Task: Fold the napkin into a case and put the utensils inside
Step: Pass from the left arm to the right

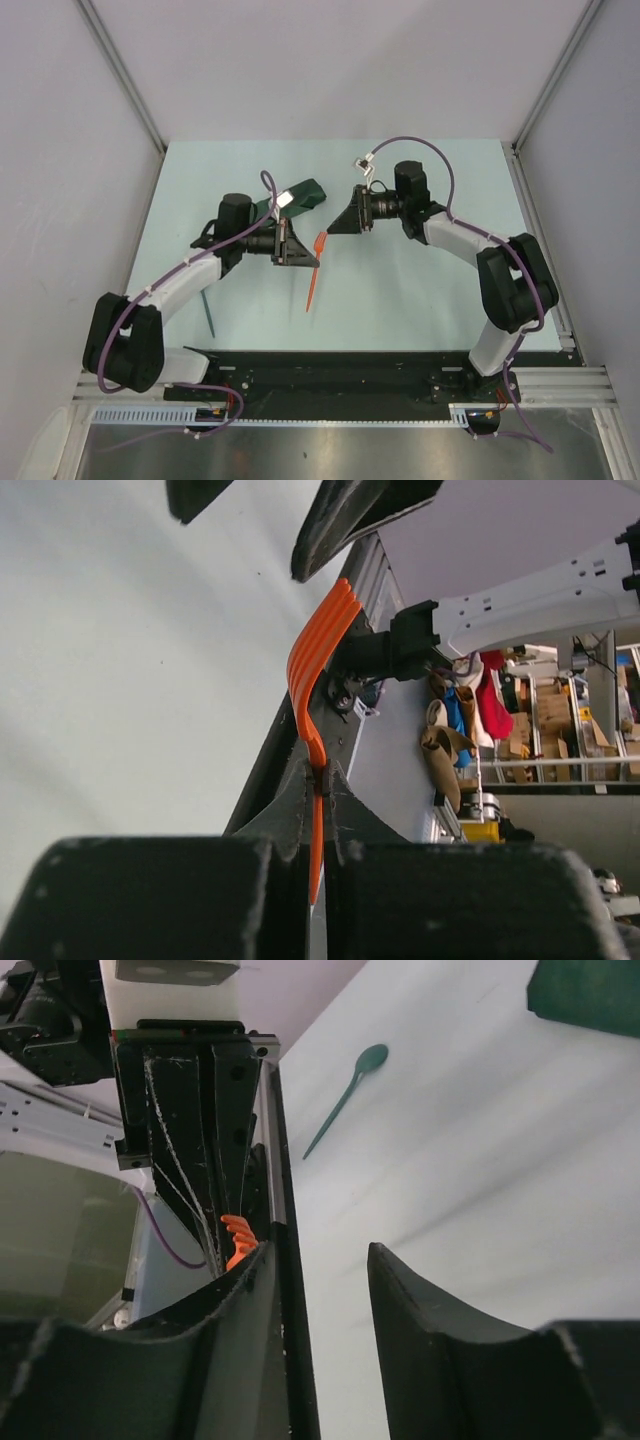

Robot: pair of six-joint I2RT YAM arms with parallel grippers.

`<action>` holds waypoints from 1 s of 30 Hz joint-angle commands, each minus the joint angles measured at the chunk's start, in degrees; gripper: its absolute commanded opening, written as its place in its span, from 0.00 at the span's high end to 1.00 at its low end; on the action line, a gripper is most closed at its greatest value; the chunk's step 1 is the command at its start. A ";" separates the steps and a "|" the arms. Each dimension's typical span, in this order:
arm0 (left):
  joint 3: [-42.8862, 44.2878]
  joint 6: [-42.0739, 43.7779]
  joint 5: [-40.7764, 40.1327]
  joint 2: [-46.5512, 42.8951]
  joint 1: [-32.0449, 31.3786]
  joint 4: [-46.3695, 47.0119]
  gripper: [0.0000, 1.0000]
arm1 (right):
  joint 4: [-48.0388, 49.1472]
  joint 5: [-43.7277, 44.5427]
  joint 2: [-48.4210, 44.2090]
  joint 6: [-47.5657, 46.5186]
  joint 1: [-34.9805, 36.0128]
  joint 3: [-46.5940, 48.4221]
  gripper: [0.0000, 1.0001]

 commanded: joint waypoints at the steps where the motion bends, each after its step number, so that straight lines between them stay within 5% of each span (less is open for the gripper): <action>1: 0.03 -0.66 5.65 0.87 -0.42 4.46 1.00 | 6.03 -5.56 1.85 0.68 1.39 2.53 0.56; 17: 0.65 -0.93 7.32 3.34 -0.42 4.11 1.00 | 1.82 -3.81 -4.30 -4.16 -0.64 -1.25 0.46; 30: 1.00 -1.45 7.76 4.13 -0.42 3.75 1.00 | 2.60 -6.97 -0.88 -5.30 3.50 -0.20 0.58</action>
